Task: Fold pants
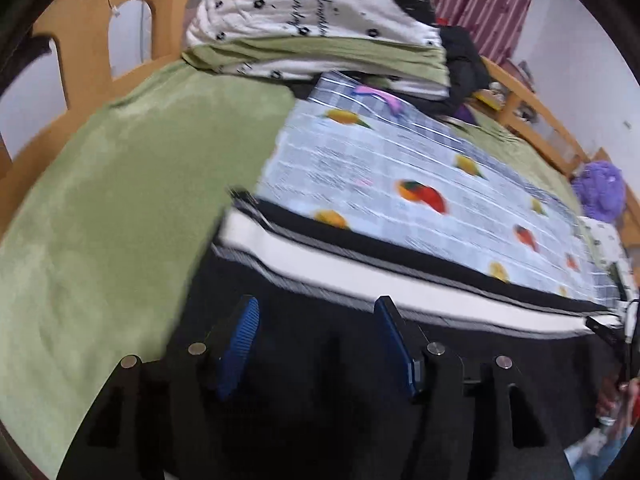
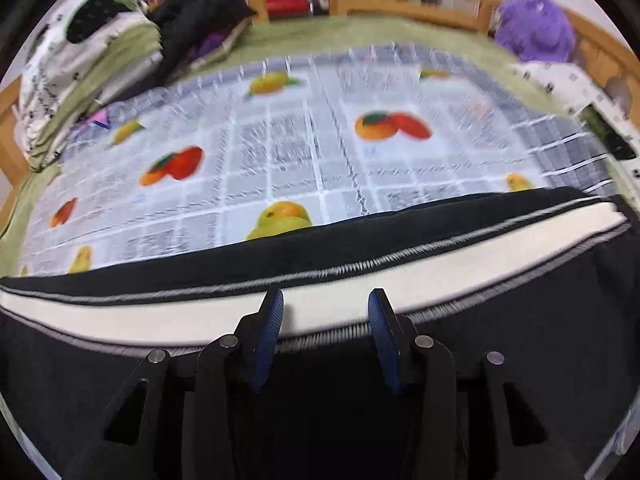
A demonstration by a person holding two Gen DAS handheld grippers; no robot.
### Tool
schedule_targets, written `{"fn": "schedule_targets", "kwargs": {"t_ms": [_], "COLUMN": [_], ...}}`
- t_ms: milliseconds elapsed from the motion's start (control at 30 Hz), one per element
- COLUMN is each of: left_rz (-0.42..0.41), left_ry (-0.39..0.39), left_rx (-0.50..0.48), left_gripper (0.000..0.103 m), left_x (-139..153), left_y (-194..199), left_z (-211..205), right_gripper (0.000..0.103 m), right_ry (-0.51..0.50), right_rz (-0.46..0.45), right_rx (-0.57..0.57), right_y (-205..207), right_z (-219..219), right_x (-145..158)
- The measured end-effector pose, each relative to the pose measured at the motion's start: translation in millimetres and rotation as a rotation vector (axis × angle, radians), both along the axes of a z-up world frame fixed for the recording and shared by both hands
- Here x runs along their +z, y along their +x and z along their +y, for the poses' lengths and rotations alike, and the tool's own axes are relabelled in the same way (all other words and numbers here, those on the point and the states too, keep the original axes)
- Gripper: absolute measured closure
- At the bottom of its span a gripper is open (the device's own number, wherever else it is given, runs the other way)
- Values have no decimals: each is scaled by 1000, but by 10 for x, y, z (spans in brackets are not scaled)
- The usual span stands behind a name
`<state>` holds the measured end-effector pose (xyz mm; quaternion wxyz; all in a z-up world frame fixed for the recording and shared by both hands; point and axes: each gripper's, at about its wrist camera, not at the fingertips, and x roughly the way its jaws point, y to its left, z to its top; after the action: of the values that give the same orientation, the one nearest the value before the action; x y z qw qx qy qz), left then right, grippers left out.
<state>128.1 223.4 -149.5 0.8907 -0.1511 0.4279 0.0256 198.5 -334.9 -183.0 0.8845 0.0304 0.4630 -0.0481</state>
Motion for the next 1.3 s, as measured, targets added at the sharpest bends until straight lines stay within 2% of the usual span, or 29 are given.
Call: {"fn": "schedule_targets", "kwargs": {"t_ms": [133,233,300,333,433,500,567,600,700,767,867,1000,1100,1167,1233,1300], "left_rz": [23,21,17,-4,-56,-87,-114,-124,-125,-95,-49,-30,-78,-105,-102,-98], "left_ry": [-117,-132,-64,2,105,100,82,75,5,-103,-221,-357,-388,-391,-385,-400], "left_rx": [-14,-16,-39,-63,-71,-58,-37,-22,71,128,173,192,217,268,328,335], "left_gripper": [45,46,46,46,46,45,42,37,37,37,39,45,46,48,68,72], "left_x": [26,164,392,582,995,1150,1153,1114,768,368,-120,-572,-686,-723,-757,-786], "left_y": [-392,-568,-662,-734,-923,-1074,-1209,-1250,-1401,-1487,-1542,-1446,-1364,-1303,-1246,-1155], "left_z": [-106,-143,-194,-235,-317,-337,-315,-294,-131,66,250,391,431,477,542,619], "right_gripper": [56,53,53,53,53,53,53,53,53,53,53,53,53,53,54,57], "right_ry": [-10,22,53,62,76,98,107,105,103,114,98,63,85,70,40,43], "right_rz": [-96,-132,-151,-166,-182,-153,-140,-134,-108,-88,-87,-101,-82,-76,-71,-69], "right_rx": [8,15,12,5,24,77,109,118,133,134,138,124,123,121,118,99], "right_y": [-424,-706,-865,-947,-1119,-1168,-1226,-1252,-1327,-1360,-1378,-1386,-1358,-1352,-1353,-1361], "right_z": [146,252,273,295,379,446,485,507,531,532,563,599,572,551,519,447], "right_x": [237,338,372,385,439,461,442,429,354,301,285,291,268,248,231,223]}}
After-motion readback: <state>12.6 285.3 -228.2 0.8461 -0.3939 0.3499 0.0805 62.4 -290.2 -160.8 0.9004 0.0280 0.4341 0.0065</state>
